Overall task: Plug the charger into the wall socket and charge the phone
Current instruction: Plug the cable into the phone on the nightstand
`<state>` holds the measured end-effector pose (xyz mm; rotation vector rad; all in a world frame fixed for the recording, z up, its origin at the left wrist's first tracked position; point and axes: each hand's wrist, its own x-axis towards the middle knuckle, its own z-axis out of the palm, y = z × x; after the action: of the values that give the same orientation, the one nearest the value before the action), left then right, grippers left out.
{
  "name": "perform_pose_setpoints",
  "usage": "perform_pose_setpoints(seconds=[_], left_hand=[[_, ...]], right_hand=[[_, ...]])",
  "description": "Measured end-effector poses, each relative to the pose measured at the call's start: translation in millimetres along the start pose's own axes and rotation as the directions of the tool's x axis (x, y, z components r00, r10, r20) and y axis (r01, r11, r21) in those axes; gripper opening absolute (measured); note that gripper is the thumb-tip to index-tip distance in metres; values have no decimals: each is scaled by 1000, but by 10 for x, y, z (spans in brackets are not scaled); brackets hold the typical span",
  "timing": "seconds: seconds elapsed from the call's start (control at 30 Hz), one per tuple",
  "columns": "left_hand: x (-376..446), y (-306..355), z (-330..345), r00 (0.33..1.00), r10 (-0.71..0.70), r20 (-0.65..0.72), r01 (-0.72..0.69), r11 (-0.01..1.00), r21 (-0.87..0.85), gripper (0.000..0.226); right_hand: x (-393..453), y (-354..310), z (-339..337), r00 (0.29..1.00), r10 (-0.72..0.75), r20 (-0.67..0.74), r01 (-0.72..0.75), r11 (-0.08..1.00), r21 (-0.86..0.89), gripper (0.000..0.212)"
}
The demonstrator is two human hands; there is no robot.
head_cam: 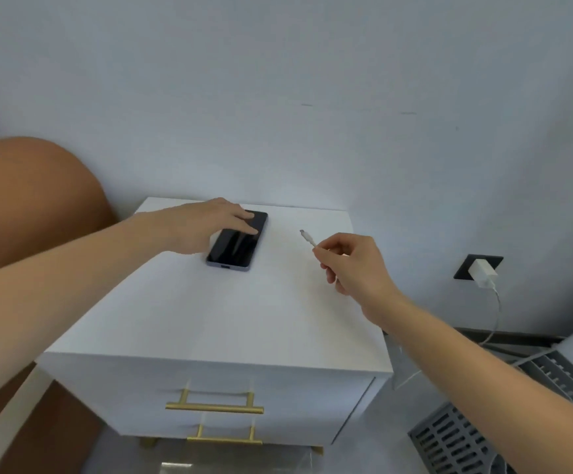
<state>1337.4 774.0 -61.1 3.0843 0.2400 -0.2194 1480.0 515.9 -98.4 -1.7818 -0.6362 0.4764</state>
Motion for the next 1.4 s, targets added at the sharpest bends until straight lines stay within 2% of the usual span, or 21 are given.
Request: perform_pose_setpoints(seconds=[0.1, 0.27, 0.4, 0.57, 0.87, 1.4], left_hand=[[-118, -129, 50, 989, 4, 148, -22, 993, 120, 111], [22, -96, 250, 985, 156, 77, -172, 938, 301, 114], [245, 69, 184, 970, 239, 50, -244, 944, 224, 88], [447, 428, 0, 964, 256, 75, -265, 954, 139, 63], [605, 673, -90, 973, 225, 56, -229, 970, 77, 67], [605, 836, -172, 980, 196, -6, -196, 981, 3, 65]], right_hand=[[-15, 19, 85, 1000, 2, 19, -1, 998, -68, 9], [-28, 81, 143, 997, -77, 11, 77, 970, -230, 8], [-50, 95, 130, 991, -136, -16, 127, 957, -263, 16], [-97, 137, 6, 994, -96, -43, 78, 944, -320, 18], [-233, 248, -126, 974, -210, -84, 171, 927, -333, 14], [-263, 311, -111, 960, -229, -162, 177, 943, -282, 14]])
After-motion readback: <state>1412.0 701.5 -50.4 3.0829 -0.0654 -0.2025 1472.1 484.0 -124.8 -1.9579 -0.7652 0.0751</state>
